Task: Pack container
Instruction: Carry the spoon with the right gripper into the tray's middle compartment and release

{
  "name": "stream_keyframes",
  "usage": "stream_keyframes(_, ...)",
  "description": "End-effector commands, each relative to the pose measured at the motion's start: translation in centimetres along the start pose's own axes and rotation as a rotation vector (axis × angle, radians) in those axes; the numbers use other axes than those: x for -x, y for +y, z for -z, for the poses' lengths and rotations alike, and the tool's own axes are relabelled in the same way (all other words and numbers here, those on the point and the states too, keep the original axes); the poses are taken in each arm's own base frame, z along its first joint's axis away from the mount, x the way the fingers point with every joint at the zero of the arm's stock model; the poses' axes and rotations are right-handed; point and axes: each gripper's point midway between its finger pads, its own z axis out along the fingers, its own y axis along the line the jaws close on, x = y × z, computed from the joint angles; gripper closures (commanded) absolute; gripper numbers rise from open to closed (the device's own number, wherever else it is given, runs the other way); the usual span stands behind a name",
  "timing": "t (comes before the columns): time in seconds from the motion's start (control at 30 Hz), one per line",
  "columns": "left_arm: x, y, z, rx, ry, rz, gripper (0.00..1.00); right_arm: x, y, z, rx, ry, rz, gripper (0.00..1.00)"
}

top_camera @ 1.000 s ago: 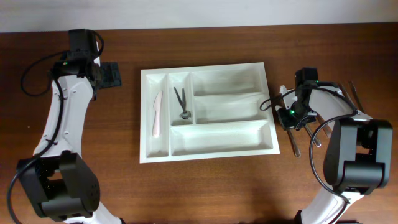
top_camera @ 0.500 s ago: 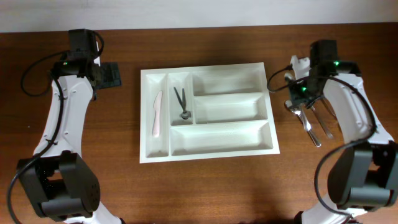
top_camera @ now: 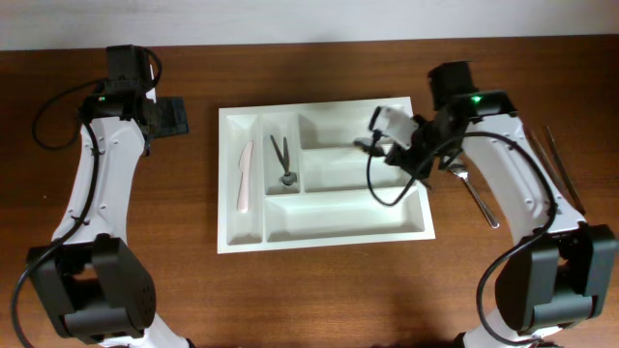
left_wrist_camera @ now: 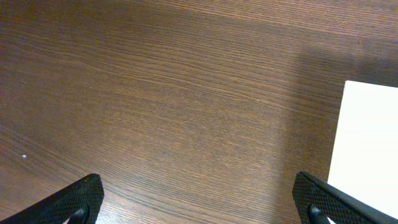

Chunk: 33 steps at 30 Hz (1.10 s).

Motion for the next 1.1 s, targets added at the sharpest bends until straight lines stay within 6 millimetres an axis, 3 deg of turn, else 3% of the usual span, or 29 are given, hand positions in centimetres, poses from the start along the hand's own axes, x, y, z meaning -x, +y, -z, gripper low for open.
stream_keyframes(0.0, 0.5, 0.2, 0.2, 0.01, -0.013, -0.014, 0.01, 2.6, 1.9, -0.3, 0.041, -0.055, 0.285, 0.96)
stream_keyframes(0.13, 0.5, 0.2, 0.2, 0.01, -0.013, -0.014, 0.01, 3.4, 3.1, -1.6, 0.07, -0.045, 0.475, 0.96)
stream_keyframes(0.47, 0.5, 0.2, 0.2, 0.01, -0.013, -0.014, 0.01, 1.9, 2.3, -5.6, 0.131, -0.009, 0.446, 0.96)
stream_keyframes(0.63, 0.5, 0.2, 0.2, 0.01, -0.013, -0.014, 0.01, 1.9, 1.7, -6.4, 0.121, -0.014, 0.45, 0.96)
stream_keyframes(0.67, 0.5, 0.2, 0.2, 0.01, -0.013, -0.014, 0.01, 1.9, 1.7, -6.4, 0.12, -0.014, 0.45, 0.92)
stream_keyframes(0.73, 0.5, 0.2, 0.2, 0.01, -0.013, -0.014, 0.01, 2.1, 1.5, -6.4, 0.112, -0.017, 0.43, 0.6)
stream_keyframes(0.77, 0.5, 0.2, 0.2, 0.01, -0.013, -0.014, 0.01, 2.2, 1.3, -6.4, 0.105, -0.019, 0.4, 0.48)
stream_keyframes(0.83, 0.5, 0.2, 0.2, 0.01, -0.013, -0.014, 0.01, 2.4, 1.0, -6.4, 0.091, -0.023, 0.356, 0.41)
stream_keyframes(0.93, 0.5, 0.2, 0.2, 0.01, -0.013, -0.014, 0.01, 2.7, -0.5, -5.7, 0.031, -0.026, 0.216, 0.38)
stream_keyframes(1.0, 0.5, 0.2, 0.2, 0.01, -0.013, -0.014, 0.01, 2.2, -2.4, -4.3, -0.035, -0.007, 0.051, 0.34)
stream_keyframes(1.07, 0.5, 0.2, 0.2, 0.01, -0.013, -0.014, 0.01, 0.4, -5.2, -2.0, -0.15, 0.045, -0.186, 0.32)
